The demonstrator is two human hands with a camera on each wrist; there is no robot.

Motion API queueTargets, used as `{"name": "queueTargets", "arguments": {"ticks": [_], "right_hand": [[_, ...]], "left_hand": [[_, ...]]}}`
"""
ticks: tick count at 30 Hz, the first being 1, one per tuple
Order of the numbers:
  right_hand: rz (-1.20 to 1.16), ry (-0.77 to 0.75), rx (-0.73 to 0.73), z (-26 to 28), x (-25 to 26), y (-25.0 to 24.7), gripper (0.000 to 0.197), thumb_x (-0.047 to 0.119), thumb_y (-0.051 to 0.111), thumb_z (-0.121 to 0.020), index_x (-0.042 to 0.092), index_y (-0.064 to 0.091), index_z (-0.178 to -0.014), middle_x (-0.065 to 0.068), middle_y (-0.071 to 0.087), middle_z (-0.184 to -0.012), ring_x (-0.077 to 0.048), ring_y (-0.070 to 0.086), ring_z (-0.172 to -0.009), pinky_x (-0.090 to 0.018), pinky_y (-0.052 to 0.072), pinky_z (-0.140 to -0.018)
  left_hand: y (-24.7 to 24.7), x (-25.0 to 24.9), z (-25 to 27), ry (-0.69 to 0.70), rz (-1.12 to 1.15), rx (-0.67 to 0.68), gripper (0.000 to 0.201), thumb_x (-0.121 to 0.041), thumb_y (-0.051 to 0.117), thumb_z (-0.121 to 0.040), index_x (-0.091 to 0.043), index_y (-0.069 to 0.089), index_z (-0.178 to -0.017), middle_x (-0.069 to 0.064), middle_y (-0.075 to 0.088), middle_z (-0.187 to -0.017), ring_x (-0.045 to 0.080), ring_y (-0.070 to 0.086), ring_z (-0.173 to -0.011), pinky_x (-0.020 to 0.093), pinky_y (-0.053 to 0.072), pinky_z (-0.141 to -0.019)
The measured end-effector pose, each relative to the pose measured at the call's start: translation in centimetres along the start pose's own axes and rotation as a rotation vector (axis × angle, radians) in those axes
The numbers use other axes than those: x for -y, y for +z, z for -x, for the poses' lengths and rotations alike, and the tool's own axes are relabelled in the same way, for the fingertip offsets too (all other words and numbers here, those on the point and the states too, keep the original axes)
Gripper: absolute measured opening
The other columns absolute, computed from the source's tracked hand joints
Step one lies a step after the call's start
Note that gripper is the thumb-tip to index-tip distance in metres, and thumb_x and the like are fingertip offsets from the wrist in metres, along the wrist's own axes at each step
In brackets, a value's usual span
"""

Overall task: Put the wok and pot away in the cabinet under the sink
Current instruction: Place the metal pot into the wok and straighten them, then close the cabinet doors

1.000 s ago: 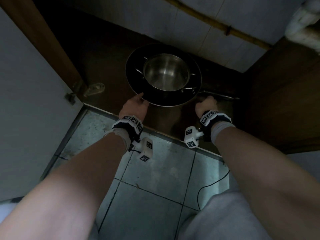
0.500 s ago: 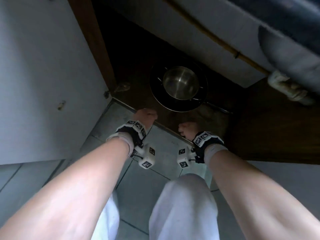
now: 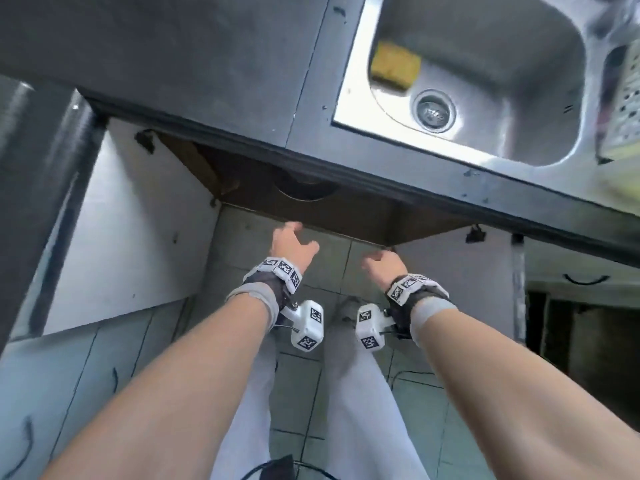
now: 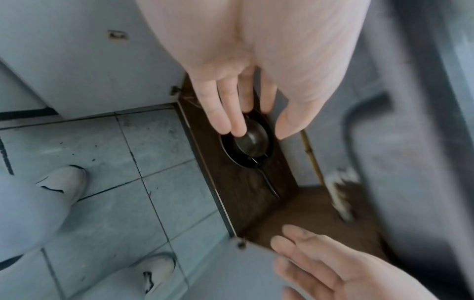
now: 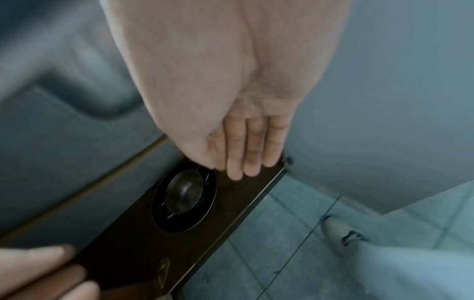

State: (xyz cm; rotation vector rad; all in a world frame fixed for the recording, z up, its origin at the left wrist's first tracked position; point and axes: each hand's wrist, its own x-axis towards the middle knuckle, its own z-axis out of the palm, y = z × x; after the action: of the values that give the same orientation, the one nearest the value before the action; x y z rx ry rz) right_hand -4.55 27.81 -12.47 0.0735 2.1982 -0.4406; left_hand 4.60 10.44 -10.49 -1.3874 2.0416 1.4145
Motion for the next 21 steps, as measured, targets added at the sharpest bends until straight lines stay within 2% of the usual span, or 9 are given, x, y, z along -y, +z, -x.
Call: {"name": "queueTargets", "arguments": {"ticks": [4, 5, 8, 11, 13, 14, 16, 19, 21], "right_hand": [[-0.122, 0.093, -0.208, 7.7, -3.4, -6.4, 0.029, 0.023, 0.051, -0.089, 0.018, 0.061, -0.116, -0.007, 0.066, -0.121, -0.028, 0.059, -0.116, -0.03, 0.043, -0.097], [-0.136, 0.105, -0.264, 9.0, -4.1, -8.0, 0.026, 0.022, 0.049, -0.089, 0.019, 0.06, -0.112, -0.006, 0.067, -0.117, -0.029, 0.058, -0.115, -0.031, 0.043, -0.095], [-0.004, 0.138, -0.441, 11.5, -6.8, -11.4, 0.024, 0.022, 0.05, -0.084, 0.025, 0.061, -0.105, -0.005, 0.066, -0.114, -0.031, 0.05, -0.119, -0.038, 0.042, -0.097], [0.028, 0.222, -0.654, 12.3, -9.0, -12.9, 0.048, 0.02, 0.062, -0.077, 0.02, 0.051, -0.124, -0.01, 0.048, -0.136, -0.032, 0.039, -0.129, -0.043, 0.037, -0.103], [-0.115, 0.354, -0.55, 11.7, -10.3, -13.5, 0.067, 0.021, 0.066, -0.079, 0.011, 0.036, -0.138, -0.014, 0.039, -0.147, -0.034, 0.037, -0.136, -0.046, 0.036, -0.108], [-0.167, 0.42, -0.445, 11.3, -10.9, -13.6, 0.068, 0.023, 0.066, -0.081, 0.006, 0.033, -0.139, -0.016, 0.041, -0.146, -0.036, 0.041, -0.134, -0.046, 0.037, -0.109], [-0.159, 0.477, -0.308, 10.7, -11.9, -14.0, 0.054, 0.023, 0.061, -0.084, 0.001, 0.04, -0.129, -0.019, 0.054, -0.136, -0.037, 0.053, -0.125, -0.043, 0.044, -0.104], [0.013, 0.431, -0.283, 10.9, -12.4, -14.1, 0.044, 0.023, 0.062, -0.088, 0.001, 0.044, -0.121, -0.019, 0.063, -0.123, -0.037, 0.061, -0.116, -0.039, 0.048, -0.089], [0.013, 0.406, -0.294, 11.3, -12.1, -13.6, 0.046, 0.025, 0.066, -0.088, 0.002, 0.043, -0.12, -0.02, 0.064, -0.12, -0.038, 0.062, -0.114, -0.04, 0.048, -0.087]], "left_hand": [[0.7, -6.6, 6.3, 0.116, -0.035, 0.099, 0.072, -0.019, 0.067, -0.083, -0.015, 0.034, -0.148, 0.005, 0.029, -0.152, 0.027, 0.055, -0.12, 0.023, 0.035, -0.093], [1.2, -8.0, 7.4, 0.162, -0.061, 0.128, 0.075, -0.02, 0.066, -0.084, -0.015, 0.03, -0.149, 0.005, 0.023, -0.155, 0.027, 0.051, -0.125, 0.023, 0.033, -0.097], [3.5, -11.2, 10.0, 0.267, -0.18, 0.1, 0.084, -0.025, 0.066, -0.082, -0.017, 0.022, -0.153, 0.005, 0.016, -0.158, 0.03, 0.038, -0.137, 0.038, 0.03, -0.113], [5.7, -13.4, 11.4, 0.305, -0.313, 0.035, 0.092, -0.028, 0.065, -0.081, -0.025, 0.01, -0.155, 0.001, 0.005, -0.163, 0.029, 0.025, -0.145, 0.048, 0.027, -0.116], [6.9, -14.3, 11.5, 0.322, -0.44, 0.021, 0.093, -0.029, 0.063, -0.082, -0.027, 0.007, -0.156, 0.0, -0.002, -0.165, 0.028, 0.014, -0.149, 0.05, 0.023, -0.117], [7.2, -14.6, 11.4, 0.321, -0.489, 0.017, 0.092, -0.03, 0.062, -0.082, -0.027, 0.007, -0.156, 0.0, -0.003, -0.165, 0.028, 0.011, -0.15, 0.049, 0.021, -0.118], [7.5, -15.1, 10.9, 0.302, -0.525, -0.001, 0.088, -0.03, 0.06, -0.083, -0.024, 0.01, -0.156, -0.001, -0.001, -0.166, 0.028, 0.009, -0.151, 0.048, 0.02, -0.119], [7.2, -15.1, 10.6, 0.287, -0.511, -0.031, 0.085, -0.029, 0.059, -0.084, -0.021, 0.014, -0.155, -0.002, 0.008, -0.165, 0.026, 0.014, -0.15, 0.046, 0.02, -0.119], [6.5, -15.0, 10.4, 0.306, -0.467, -0.052, 0.083, -0.028, 0.059, -0.083, -0.022, 0.017, -0.155, -0.002, 0.016, -0.163, 0.025, 0.019, -0.148, 0.046, 0.022, -0.118]]}}
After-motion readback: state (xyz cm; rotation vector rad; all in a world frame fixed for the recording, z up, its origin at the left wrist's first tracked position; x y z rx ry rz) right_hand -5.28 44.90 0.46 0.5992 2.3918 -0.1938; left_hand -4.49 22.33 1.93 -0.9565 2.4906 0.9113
